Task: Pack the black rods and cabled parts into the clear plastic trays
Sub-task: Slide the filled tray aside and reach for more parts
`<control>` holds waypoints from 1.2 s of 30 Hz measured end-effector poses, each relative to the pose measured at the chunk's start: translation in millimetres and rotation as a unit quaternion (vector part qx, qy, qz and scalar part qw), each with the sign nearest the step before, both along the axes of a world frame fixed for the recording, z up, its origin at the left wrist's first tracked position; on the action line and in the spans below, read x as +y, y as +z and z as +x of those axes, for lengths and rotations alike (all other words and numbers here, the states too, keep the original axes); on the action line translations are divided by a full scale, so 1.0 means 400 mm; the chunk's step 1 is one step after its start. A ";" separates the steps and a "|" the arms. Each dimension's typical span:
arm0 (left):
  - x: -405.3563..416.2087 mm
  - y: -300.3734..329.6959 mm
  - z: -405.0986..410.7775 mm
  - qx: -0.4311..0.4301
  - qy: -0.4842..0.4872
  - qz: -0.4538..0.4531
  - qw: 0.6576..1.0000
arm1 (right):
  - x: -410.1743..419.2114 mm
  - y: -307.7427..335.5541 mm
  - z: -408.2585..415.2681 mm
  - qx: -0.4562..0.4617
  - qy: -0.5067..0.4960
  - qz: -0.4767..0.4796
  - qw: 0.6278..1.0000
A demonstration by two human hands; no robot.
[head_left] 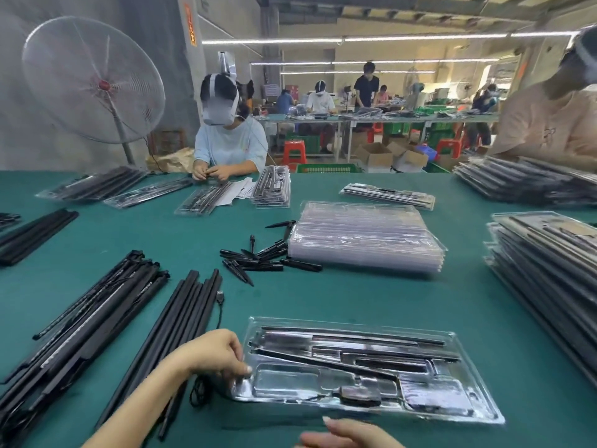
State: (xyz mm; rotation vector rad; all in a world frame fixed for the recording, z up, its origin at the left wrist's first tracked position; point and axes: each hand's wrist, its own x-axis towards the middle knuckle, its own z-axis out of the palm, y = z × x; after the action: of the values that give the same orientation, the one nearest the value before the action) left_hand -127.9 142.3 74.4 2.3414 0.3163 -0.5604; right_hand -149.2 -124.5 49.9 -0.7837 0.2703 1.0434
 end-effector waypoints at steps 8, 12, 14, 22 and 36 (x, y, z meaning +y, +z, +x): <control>-0.022 0.057 -0.068 0.047 -0.007 -0.149 0.988 | 0.062 -0.051 -0.008 -0.044 -0.200 -0.108 0.973; -0.042 0.039 -0.110 0.037 0.029 -0.185 0.982 | 0.058 -0.041 0.002 -0.090 -0.239 -0.055 0.965; -0.048 0.035 -0.129 0.018 0.041 -0.214 0.976 | 0.040 -0.025 0.009 -0.109 -0.222 -0.041 0.968; -0.049 0.046 -0.153 -0.085 0.188 -0.375 0.904 | -0.030 0.008 0.030 -0.215 -0.145 -0.053 0.964; -0.192 0.025 -0.117 0.018 0.022 -0.366 0.930 | -0.126 0.033 0.030 -0.253 -0.003 -0.061 0.965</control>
State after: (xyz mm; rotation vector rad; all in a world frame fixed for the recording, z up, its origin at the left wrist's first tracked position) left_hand -174.7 65.6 84.5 1.5985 0.1378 -0.5761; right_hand -137.3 -175.0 63.2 -1.1312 -0.1026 0.7916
